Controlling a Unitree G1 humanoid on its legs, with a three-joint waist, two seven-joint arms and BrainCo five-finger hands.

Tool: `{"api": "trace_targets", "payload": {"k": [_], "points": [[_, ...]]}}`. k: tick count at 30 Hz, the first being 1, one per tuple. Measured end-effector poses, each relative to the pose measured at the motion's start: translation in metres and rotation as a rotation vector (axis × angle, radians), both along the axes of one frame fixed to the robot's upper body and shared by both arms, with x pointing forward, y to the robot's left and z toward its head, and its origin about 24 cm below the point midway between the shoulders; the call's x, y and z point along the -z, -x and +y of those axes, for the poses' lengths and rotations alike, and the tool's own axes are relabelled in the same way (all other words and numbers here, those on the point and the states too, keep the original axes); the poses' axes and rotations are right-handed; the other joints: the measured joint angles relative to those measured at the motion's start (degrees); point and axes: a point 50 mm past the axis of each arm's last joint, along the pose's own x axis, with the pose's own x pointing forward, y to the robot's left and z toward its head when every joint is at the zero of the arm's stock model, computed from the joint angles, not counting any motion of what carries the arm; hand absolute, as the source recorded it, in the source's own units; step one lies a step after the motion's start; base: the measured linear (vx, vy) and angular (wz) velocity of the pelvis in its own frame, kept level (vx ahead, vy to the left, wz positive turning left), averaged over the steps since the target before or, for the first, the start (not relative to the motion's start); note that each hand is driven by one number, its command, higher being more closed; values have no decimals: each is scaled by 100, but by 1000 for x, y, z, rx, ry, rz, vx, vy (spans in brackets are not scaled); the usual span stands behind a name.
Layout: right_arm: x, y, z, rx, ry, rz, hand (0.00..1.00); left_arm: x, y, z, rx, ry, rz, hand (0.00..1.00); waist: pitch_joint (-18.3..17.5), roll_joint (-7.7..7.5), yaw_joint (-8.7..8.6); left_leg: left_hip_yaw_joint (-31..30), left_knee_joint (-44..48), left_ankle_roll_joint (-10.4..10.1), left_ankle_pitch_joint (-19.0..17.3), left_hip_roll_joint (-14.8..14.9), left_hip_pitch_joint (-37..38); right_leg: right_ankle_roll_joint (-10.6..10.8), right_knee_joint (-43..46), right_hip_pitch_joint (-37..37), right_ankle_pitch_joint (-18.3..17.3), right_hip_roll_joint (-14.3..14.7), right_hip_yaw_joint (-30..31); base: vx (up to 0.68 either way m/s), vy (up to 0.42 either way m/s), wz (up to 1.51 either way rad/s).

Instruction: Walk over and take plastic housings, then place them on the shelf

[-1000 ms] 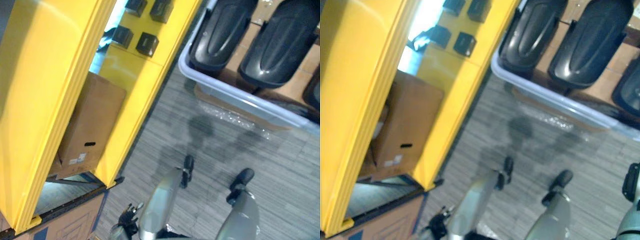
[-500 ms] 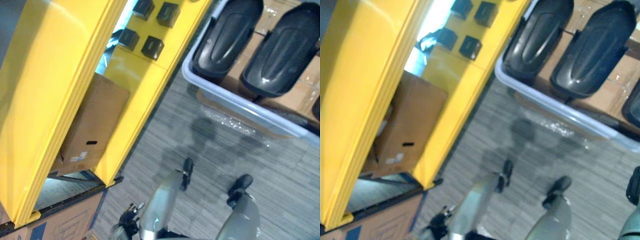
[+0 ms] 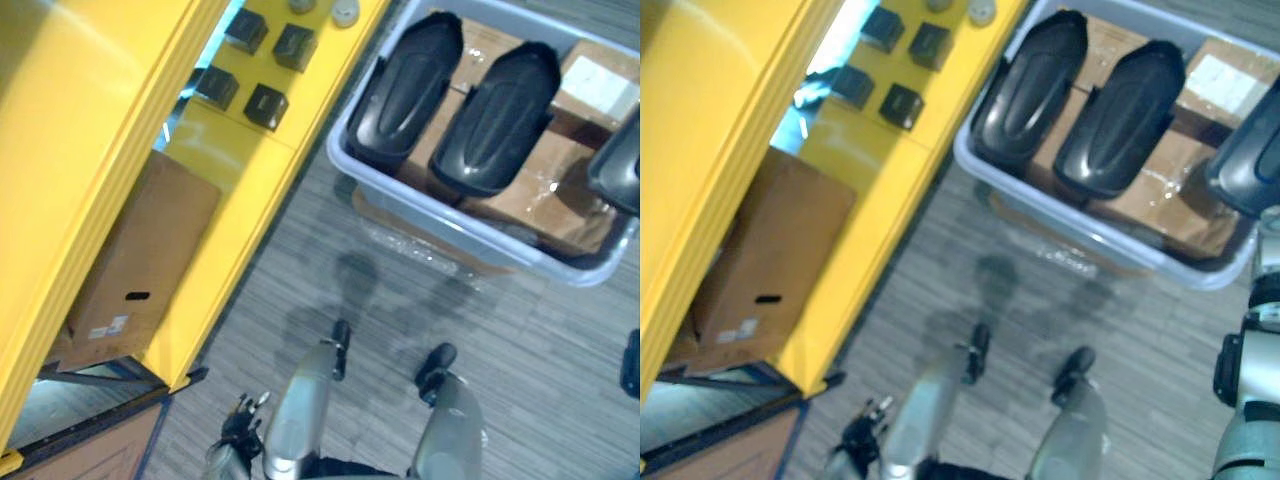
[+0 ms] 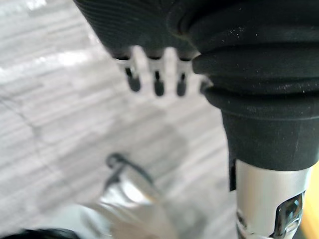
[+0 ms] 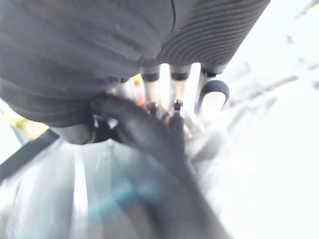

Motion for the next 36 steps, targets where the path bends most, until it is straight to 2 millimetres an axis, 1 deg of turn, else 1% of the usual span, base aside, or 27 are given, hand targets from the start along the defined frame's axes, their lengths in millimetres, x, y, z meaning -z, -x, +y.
{"api": "trace_targets", "payload": {"k": [1,3,4,6,7,8,9,10,11,12,13,15,16,17,19,20,21,22,24,25,27,28,30,32,33,34,36], "points": [[0,-1,3,-8,13,-11,100,-2,0,3,-16,-11,-10,0,-6,-35,-16,2,-70,-17,14,5,68,1,-52,58,1,14,-9,81,-35,-3],[4,-2,17,-34,64,-55,100,-11,-4,17,-101,-62,-62,0,-16,-238,-57,1,-413,-98,134,11,439,-3,-223,331,6,30,-44,131,-63,2],[6,-2,20,-39,72,-66,100,-14,-6,21,-125,-78,-80,0,-23,-293,-70,-6,-510,-118,169,17,537,-5,-266,403,8,48,-59,139,-84,7],[17,1,34,-57,90,-110,100,-34,-18,39,-217,-145,-175,0,-122,-506,-89,-22,-810,-204,251,65,820,-12,-441,652,13,124,-149,91,-73,7],[25,2,41,-64,94,-123,100,-45,-23,47,-265,-180,-223,0,-201,-618,-108,-24,-919,-234,290,88,915,-12,-519,744,13,163,-183,116,-88,3],[37,5,49,-66,98,-145,100,-61,-31,57,-322,-229,-287,0,-315,-758,-108,-25,-1035,-254,303,123,1043,-13,-626,864,13,223,-200,120,-80,2],[44,9,55,-68,110,-159,100,-74,-37,62,-363,-258,-341,0,-395,-875,-109,-24,-1105,-293,332,128,1121,-13,-695,936,13,239,-214,139,-81,0],[51,15,62,-74,128,-183,100,-92,-44,67,-386,-310,-409,0,-502,-989,-114,-23,-1179,-310,342,128,1226,-12,-799,1060,13,260,-238,93,-35,2],[54,19,65,-71,139,-191,100,-100,-47,68,-388,-338,-440,0,-576,-1031,-125,-28,-1239,-310,342,125,1275,-11,-869,1130,13,271,-279,110,-31,10],[59,27,70,-67,172,-209,100,-119,-54,68,-377,-396,-509,0,-727,-1100,-142,-32,-1354,-310,342,120,1393,8,-990,1268,25,295,-347,124,-9,11],[63,33,79,-79,217,-222,100,-139,-61,66,-347,-474,-586,0,-892,-1185,-143,-20,-1432,-310,341,115,1546,38,-1136,1450,45,321,-364,116,-3,8],[64,36,87,-100,263,-239,100,-151,-66,62,-298,-561,-631,0,-1049,-1234,-143,-7,-1489,-312,339,110,1667,72,-1267,1602,82,346,-370,82,8,0],[62,38,95,-131,310,-256,100,-160,-70,57,-253,-627,-665,0,-1232,-1245,-147,7,-1547,-313,336,110,1754,77,-1389,1706,131,376,-370,88,21,-5],[57,37,105,-175,369,-279,100,-171,-76,51,-202,-706,-704,0,-1360,-1252,-152,24,-1602,-314,335,117,1850,55,-1493,1796,187,404,-361,68,26,-8],[50,36,118,-234,441,-316,100,-182,-83,43,-128,-775,-756,0,-1496,-1251,-152,130,-1622,-314,334,118,1920,78,-1611,1898,241,422,-350,47,38,-11],[45,35,130,-287,495,-343,100,-191,-90,36,-77,-796,-806,0,-1541,-1254,-148,219,-1646,-314,334,118,2018,76,-1688,1990,285,430,-325,21,51,-18],[44,34,142,-349,538,-357,100,-198,-95,30,-44,-796,-848,0,-1680,-1267,-144,294,-1729,-313,334,117,2062,85,-1748,1992,316,435,-297,8,46,-19],[43,33,148,-383,555,-360,100,-202,-98,27,-30,-793,-870,0,-1726,-1263,-144,310,-1758,-313,334,115,2089,85,-1779,2005,343,440,-280,-1,52,-17],[46,27,168,-499,605,-346,100,-216,-108,11,47,-751,-960,0,-1797,-1268,-137,390,-1788,-313,334,115,2224,78,-1917,2129,481,464,-169,1,65,-17],[47,26,173,-527,609,-343,100,-219,-109,5,73,-738,-981,0,-1818,-1282,-139,433,-1798,-313,334,108,2249,89,-1959,2155,502,463,-168,-27,60,-19],[51,20,194,-621,627,-323,100,-224,-113,-15,167,-620,-1035,0,-1967,-1270,-138,489,-1873,-311,334,105,2276,72,-2064,2152,596,485,-143,-40,44,-12],[52,19,199,-648,632,-319,100,-224,-114,-21,194,-577,-1044,0,-1991,-1263,-139,499,-1898,-310,334,104,2289,73,-2074,2152,602,487,-138,-38,29,-4],[49,14,218,-740,662,-324,100,-221,-116,-43,281,-408,-1046,0,-2039,-1244,-144,530,-1910,-306,337,104,2298,79,-2089,2151,606,492,-116,-65,16,-4],[48,12,232,-798,681,-331,100,-215,-117,-54,304,-268,-1024,0,-2116,-1230,-144,554,-1911,-284,351,107,2297,79,-2126,2150,606,505,-86,-58,-1,-7],[48,12,236,-815,683,-334,100,-214,-117,-57,312,-219,-1020,0,-2150,-1221,-142,561,-1912,-281,353,110,2298,80,-2137,2151,607,511,-70,-54,-7,-7],[49,11,242,-847,684,-334,100,-211,-116,-62,326,-123,-1011,0,-2215,-1195,-143,574,-1917,-273,360,113,2301,81,-2151,2151,607,519,-50,-38,-3,-7],[52,11,249,-886,682,-327,100,-208,-116,-67,345,-24,-1001,0,-2327,-1138,-152,602,-1949,-241,387,104,2311,81,-2165,2141,608,519,-30,-53,3,-6]]}}
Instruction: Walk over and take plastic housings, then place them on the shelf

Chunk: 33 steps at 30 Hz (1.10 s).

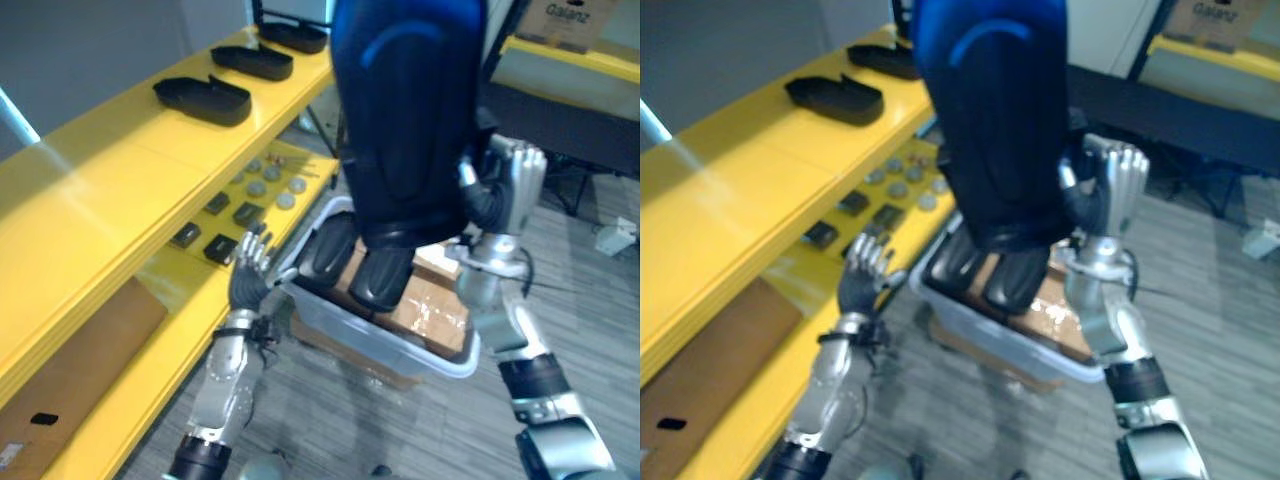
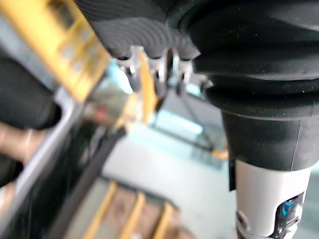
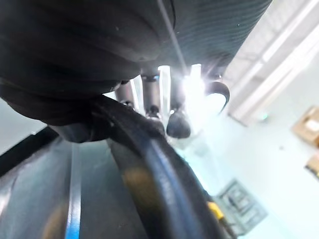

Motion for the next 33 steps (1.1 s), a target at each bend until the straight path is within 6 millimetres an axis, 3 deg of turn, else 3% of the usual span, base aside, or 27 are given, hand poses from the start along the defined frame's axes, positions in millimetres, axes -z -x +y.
{"api": "trace_targets", "payload": {"k": [5,15,25,33], "points": [[9,-2,12,-34,18,41,100,-2,-4,-11,72,25,-4,0,-100,67,-20,10,-279,29,189,-52,87,-15,-21,-13,39,-2,11,-51,6,0],[36,-6,46,-148,68,177,100,-6,-7,-28,138,38,-16,0,-202,-13,-27,15,-608,62,418,-111,169,-20,-80,-81,148,-23,16,-12,5,0],[59,-10,54,-148,125,267,100,-14,-8,-33,169,108,-45,0,-219,-27,-47,-2,-808,93,553,-176,255,-14,-82,-83,158,-69,6,-6,3,1],[69,-6,53,-159,120,294,100,-23,-8,-32,89,-117,-91,0,-254,-55,-99,-27,-889,124,592,-234,274,0,-82,-85,166,-116,-6,-4,10,1]]}}
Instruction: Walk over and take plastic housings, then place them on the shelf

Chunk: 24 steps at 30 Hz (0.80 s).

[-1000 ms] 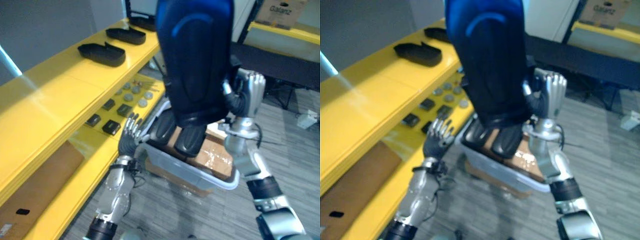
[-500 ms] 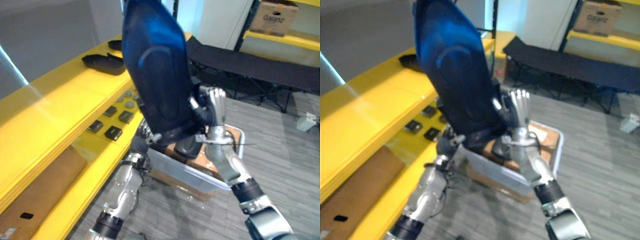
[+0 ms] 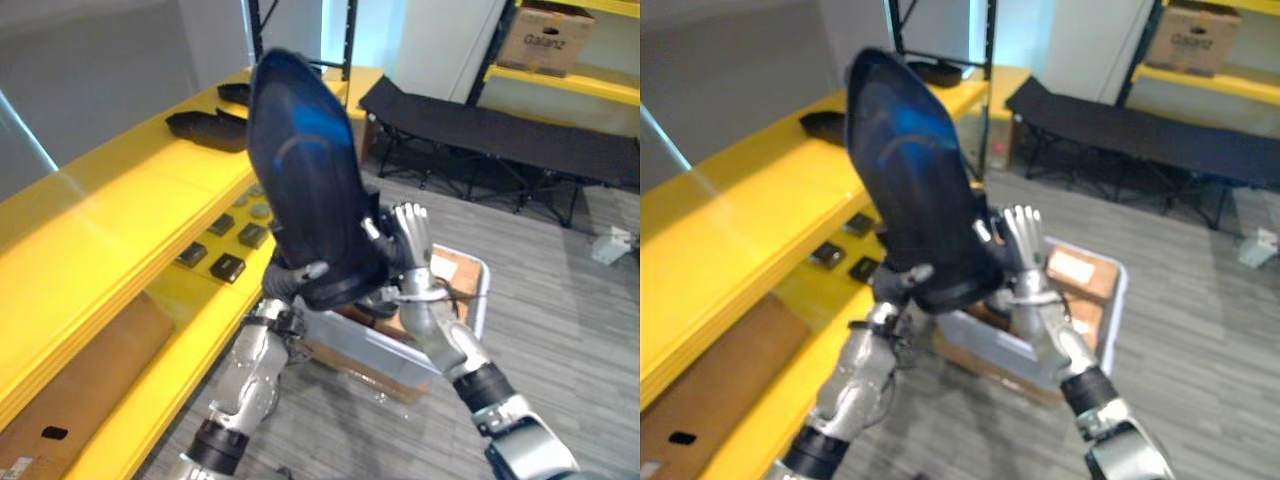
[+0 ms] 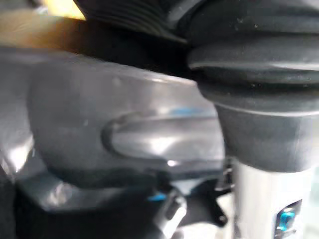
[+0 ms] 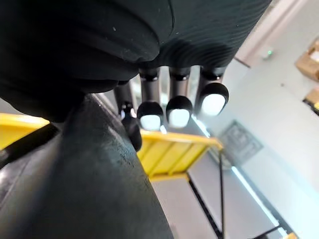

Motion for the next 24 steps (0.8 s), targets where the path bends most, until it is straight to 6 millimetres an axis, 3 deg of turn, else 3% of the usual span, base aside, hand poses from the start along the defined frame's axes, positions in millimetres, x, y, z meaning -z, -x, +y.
{"api": "trace_targets", "payload": {"k": [2,3,13,19,24], "points": [[5,2,-1,2,-1,17,100,4,-1,0,3,-51,24,0,-64,-18,-1,-14,-6,-1,0,5,-9,0,-13,0,0,7,2,0,0,0],[9,4,-2,5,-1,29,100,7,-1,0,15,-75,42,100,-102,-32,-1,-20,-6,-1,0,6,-9,0,-34,10,0,13,2,0,0,0],[19,10,3,-31,31,64,100,40,-2,8,42,-343,136,100,-109,-41,-18,-6,45,-13,-11,55,-7,-10,-214,88,99,90,56,-28,-7,-2],[25,13,7,-54,1,101,100,48,-2,9,41,-325,176,100,-109,-41,-16,29,85,-30,-27,68,-12,-26,-239,87,115,105,117,-27,1,-4],[31,19,13,-84,-39,139,100,61,3,8,76,-185,277,100,-110,-40,-37,48,107,-56,-45,92,-20,-37,-296,92,133,140,156,-9,-2,-2]]}}
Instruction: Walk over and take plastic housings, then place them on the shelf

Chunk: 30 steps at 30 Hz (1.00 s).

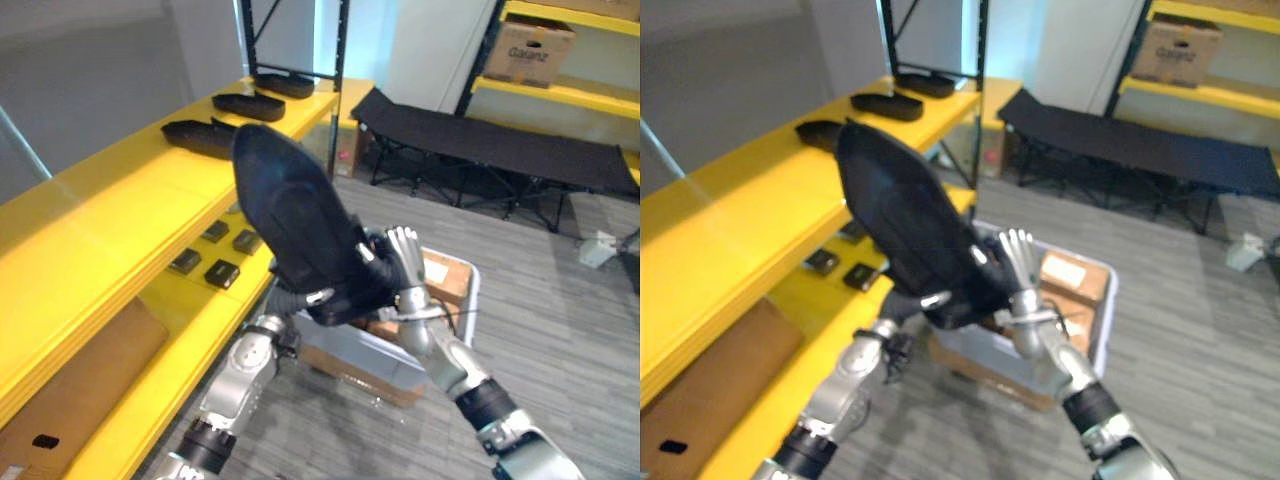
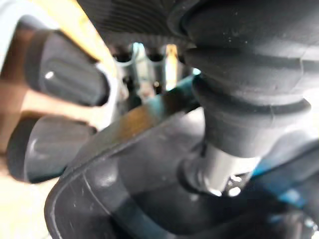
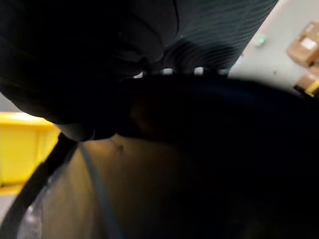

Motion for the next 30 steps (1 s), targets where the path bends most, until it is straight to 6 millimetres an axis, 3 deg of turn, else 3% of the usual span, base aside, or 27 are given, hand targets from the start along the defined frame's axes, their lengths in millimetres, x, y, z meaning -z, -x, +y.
{"api": "trace_targets", "payload": {"k": [8,9,19,22,27,29,30], "points": [[1,11,10,-44,-69,18,100,10,7,-1,-32,220,73,100,-24,41,-39,7,23,-23,-14,50,-51,-12,-87,-3,18,65,5,-2,-1,0],[1,13,10,-46,-81,21,0,10,8,-2,-34,232,67,100,-34,59,-52,12,23,-26,-16,50,-52,-10,-92,-3,19,64,5,0,0,0],[15,27,9,-47,-206,89,0,15,17,-5,-91,264,63,100,-39,67,-128,70,13,-54,-37,70,-14,-11,-94,4,18,65,45,-5,4,-2],[21,32,3,-10,-268,121,0,1,23,-5,-199,67,-85,100,-40,69,-111,152,-42,-62,-46,90,34,-46,-32,0,-8,87,59,-22,4,-7],[19,48,3,-19,-488,184,0,-58,25,5,-377,-82,-438,100,-52,101,-114,186,-186,-60,-34,90,199,-63,65,2,-21,84,71,4,16,-4],[17,52,2,-47,-550,192,0,-65,27,8,-428,-174,-518,100,-63,130,-123,203,-195,-56,-33,79,227,-63,96,7,-21,72,128,13,37,-9],[15,54,-8,-33,-605,180,0,-68,27,13,-498,-247,-564,100,-64,133,-133,211,-210,-56,-33,67,235,-62,99,3,-22,62,144,-13,37,-6]]}}
